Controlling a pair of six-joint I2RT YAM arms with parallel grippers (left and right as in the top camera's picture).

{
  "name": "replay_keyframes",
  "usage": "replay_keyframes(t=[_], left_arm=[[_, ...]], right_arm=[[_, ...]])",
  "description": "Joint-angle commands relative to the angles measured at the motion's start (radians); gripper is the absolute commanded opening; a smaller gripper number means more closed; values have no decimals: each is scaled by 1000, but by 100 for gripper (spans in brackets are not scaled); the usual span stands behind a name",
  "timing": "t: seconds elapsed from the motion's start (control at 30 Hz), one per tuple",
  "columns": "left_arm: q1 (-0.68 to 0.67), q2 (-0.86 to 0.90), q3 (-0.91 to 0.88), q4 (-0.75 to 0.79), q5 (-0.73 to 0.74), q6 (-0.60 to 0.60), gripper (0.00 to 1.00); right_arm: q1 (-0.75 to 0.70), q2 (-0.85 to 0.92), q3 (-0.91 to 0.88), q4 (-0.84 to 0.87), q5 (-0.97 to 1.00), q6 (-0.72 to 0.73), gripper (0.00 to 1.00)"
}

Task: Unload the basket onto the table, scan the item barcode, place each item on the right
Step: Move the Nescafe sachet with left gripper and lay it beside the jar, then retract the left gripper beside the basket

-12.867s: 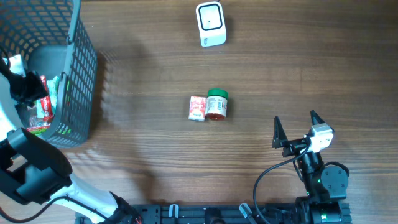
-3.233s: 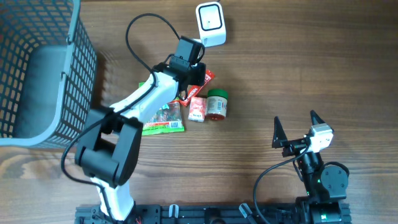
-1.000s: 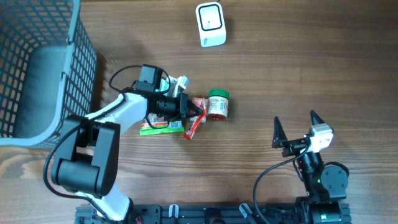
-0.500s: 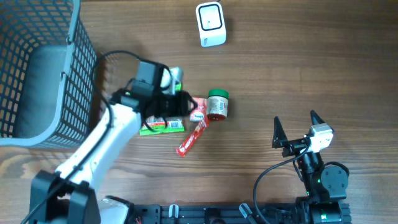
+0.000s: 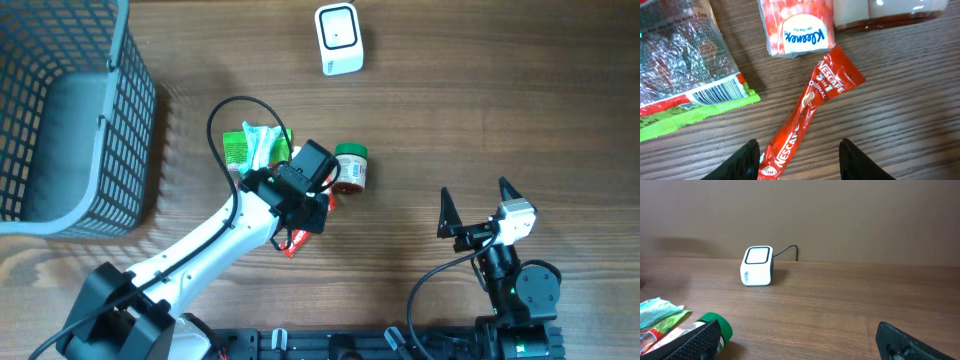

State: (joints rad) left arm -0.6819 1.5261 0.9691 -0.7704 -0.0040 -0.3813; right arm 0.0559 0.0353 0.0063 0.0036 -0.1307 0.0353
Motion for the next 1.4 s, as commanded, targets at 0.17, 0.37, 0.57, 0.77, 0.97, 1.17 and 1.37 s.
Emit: replay_keyframes(t=[0.17,0.37,0.57,0.77,0.97,1.17,1.37], left_arm=[[-19,15,-141,124,-9,-8,28],[-23,15,-223,205,-9,10,32],[-23,21,-251,240,-1,-26,18],[-23,0,-236,240,66,-182,4],[48,-132,-229,229,45,-243,4],[58,-134,-230,248,-125,-310,9],[82,-159,-204,296,-124,-307,96]], right_arm=[[-3,-4,-1,5,3,-8,100],[-3,-4,-1,5,3,-8,100],[-3,-4,-1,5,3,-8,100],[-3,-4,-1,5,3,-8,100],[-3,-4,-1,5,3,-8,100],[-3,-4,-1,5,3,-9,100],[-3,-4,-1,5,3,-8,100]])
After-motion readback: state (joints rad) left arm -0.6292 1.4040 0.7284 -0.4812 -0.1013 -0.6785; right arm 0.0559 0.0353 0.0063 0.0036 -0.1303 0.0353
